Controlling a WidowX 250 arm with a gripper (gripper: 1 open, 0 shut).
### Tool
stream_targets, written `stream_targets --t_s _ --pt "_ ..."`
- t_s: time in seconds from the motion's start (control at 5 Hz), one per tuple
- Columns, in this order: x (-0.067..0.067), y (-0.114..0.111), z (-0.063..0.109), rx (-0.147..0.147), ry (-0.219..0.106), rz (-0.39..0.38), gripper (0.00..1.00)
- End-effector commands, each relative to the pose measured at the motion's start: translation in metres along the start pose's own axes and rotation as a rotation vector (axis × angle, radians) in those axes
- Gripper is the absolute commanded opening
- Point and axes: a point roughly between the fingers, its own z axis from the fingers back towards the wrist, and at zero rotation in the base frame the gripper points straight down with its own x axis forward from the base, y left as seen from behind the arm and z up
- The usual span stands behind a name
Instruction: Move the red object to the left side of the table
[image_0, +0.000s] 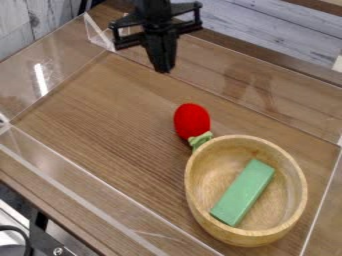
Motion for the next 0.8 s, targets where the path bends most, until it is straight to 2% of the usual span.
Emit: stream_targets --t_s 0.0,0.4,0.6 --pt "-0.013 0.0 0.011 -0.019 -0.038 0.061 0.0" --pt "-0.026 0.002 0.018 -0.028 -0.034 0.167 0.0" --pt "-0.033 0.002 0.02 -0.023 -0.036 0.227 0.0"
